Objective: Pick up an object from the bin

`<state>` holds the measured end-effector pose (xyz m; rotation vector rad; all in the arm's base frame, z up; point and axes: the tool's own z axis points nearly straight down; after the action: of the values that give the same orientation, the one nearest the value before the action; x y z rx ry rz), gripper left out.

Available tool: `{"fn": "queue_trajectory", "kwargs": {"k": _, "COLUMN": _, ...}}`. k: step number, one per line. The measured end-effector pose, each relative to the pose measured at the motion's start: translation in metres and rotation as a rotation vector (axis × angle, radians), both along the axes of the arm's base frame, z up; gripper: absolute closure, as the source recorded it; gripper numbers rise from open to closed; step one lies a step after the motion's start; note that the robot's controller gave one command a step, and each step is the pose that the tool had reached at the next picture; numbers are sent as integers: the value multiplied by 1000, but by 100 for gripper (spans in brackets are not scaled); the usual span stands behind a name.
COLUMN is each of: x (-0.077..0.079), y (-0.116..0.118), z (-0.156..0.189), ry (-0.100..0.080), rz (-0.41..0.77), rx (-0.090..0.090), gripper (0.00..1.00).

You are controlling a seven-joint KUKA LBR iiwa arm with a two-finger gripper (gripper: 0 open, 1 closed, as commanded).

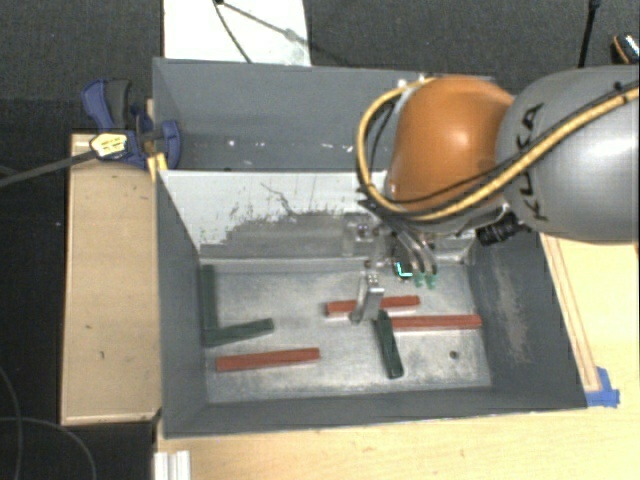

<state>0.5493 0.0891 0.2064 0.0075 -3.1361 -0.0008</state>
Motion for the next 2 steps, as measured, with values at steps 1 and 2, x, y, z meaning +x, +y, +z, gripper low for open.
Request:
{"fn": "queue_trajectory", "kwargs": {"k": 1, "x": -20, "y": -94, "z": -121, "ry": 0, "rz": -207, "rx": -3, "gripper": 0}}
{"fn": "queue_trajectory", "kwargs": {"k": 2, "x": 20, "y": -107, "z": -135, "ry": -8, "rz": -411, "rx": 0, "gripper": 0}}
